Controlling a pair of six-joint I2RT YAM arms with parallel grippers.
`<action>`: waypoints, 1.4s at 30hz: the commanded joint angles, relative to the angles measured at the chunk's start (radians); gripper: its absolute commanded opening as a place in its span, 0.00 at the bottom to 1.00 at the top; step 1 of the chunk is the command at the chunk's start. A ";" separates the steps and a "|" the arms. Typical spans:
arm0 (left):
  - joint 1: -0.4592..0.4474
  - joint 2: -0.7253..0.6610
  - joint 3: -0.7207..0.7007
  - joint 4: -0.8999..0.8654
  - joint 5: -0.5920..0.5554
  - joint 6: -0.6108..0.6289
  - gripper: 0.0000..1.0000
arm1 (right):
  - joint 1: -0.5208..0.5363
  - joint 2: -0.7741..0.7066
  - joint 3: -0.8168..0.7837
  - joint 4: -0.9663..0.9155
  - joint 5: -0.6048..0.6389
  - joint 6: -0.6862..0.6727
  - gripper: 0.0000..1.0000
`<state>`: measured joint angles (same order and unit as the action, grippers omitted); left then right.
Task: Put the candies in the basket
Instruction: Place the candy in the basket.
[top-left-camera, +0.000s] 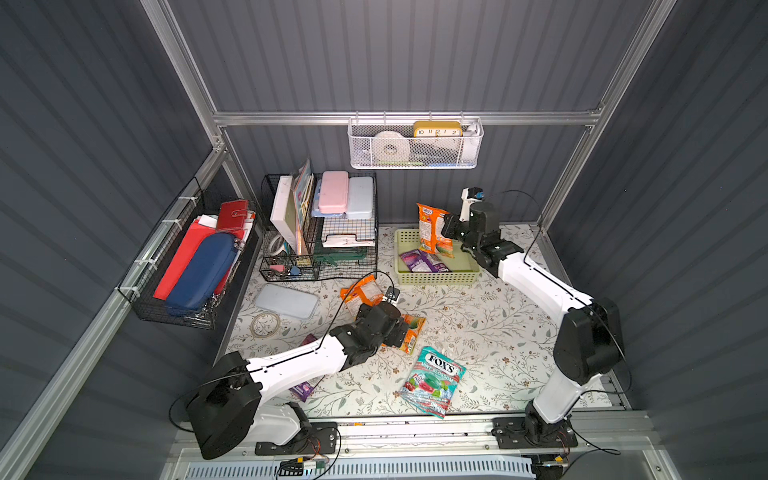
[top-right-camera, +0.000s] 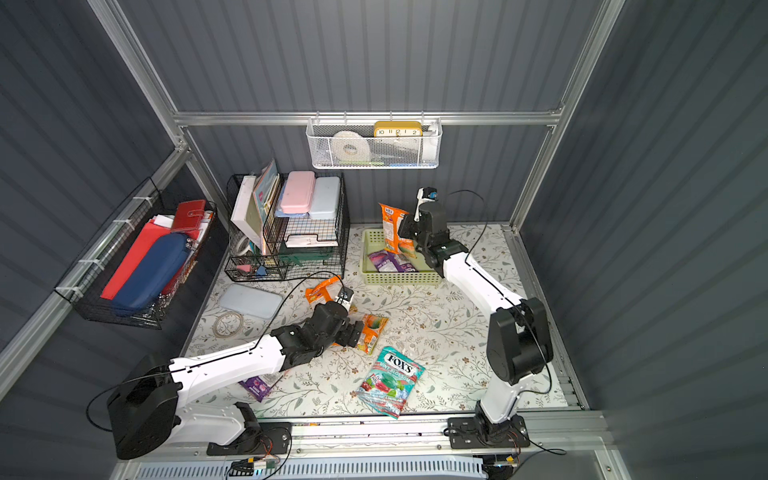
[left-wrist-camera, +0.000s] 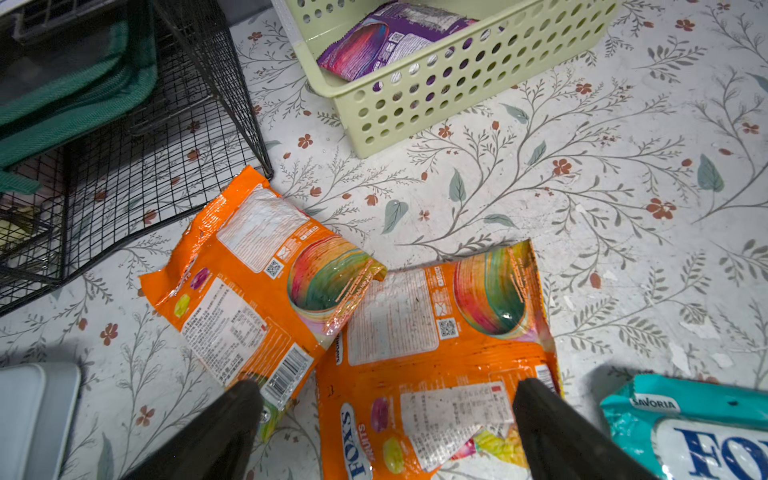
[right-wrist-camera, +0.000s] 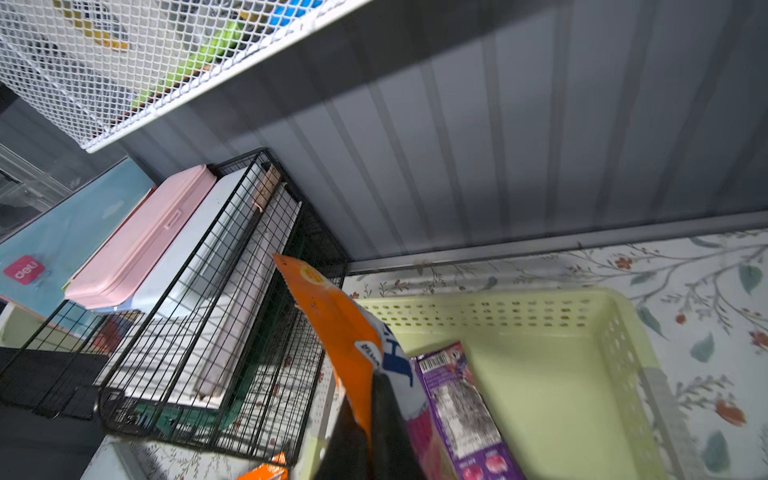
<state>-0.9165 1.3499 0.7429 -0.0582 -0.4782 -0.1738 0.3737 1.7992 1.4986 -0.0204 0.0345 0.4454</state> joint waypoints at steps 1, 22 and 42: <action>0.000 -0.006 0.002 0.030 -0.025 0.017 0.99 | 0.004 0.051 0.055 0.023 0.007 -0.014 0.00; -0.001 0.014 0.014 0.012 -0.056 0.020 0.99 | -0.006 0.391 0.197 -0.035 -0.068 0.064 0.29; -0.001 0.020 0.021 -0.021 -0.200 -0.018 0.99 | 0.011 0.196 0.110 -0.237 0.113 -0.062 0.71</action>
<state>-0.9165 1.3613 0.7433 -0.0494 -0.6048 -0.1707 0.3676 2.0548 1.6466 -0.2134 0.1066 0.4183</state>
